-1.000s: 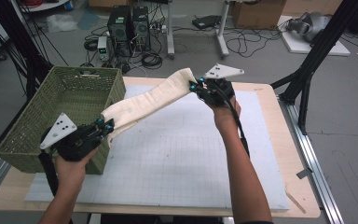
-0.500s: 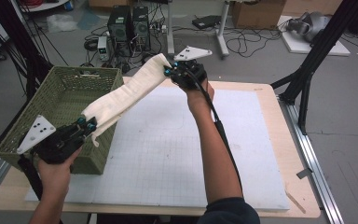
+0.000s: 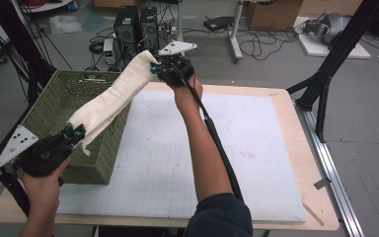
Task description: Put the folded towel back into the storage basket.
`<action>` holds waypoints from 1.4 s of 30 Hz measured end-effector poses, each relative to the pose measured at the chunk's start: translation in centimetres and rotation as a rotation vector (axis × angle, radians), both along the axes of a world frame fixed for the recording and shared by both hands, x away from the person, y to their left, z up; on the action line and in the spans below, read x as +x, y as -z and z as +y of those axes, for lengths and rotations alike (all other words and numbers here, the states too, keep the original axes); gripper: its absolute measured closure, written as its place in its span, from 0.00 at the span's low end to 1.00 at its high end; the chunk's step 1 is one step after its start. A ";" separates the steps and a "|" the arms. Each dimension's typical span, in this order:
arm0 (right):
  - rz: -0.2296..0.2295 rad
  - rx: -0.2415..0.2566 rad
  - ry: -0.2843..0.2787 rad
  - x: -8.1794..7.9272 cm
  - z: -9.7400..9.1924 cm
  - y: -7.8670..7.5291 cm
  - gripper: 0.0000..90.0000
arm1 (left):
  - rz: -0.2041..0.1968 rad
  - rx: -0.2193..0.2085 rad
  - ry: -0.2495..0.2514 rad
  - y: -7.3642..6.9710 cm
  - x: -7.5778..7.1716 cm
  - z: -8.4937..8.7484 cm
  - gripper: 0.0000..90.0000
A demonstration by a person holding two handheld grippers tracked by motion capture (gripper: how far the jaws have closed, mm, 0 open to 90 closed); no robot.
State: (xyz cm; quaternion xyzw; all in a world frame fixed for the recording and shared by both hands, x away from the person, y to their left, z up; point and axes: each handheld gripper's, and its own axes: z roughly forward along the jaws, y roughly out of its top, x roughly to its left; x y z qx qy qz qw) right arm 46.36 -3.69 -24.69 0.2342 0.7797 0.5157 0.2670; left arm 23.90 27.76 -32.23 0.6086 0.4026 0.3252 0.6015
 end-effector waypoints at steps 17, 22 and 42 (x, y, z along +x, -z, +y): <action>-0.005 -0.045 -0.074 2.1 8.3 -0.9 0.90 | 0.046 0.006 -0.108 0.4 -0.9 3.3 0.92; 0.008 -0.047 -0.083 2.7 10.7 -0.3 0.90 | 0.053 0.037 -0.143 0.5 -1.1 4.0 0.92; 0.027 -0.012 -0.043 4.1 17.2 2.6 0.68 | 0.139 0.003 -0.254 1.5 -0.6 6.0 0.58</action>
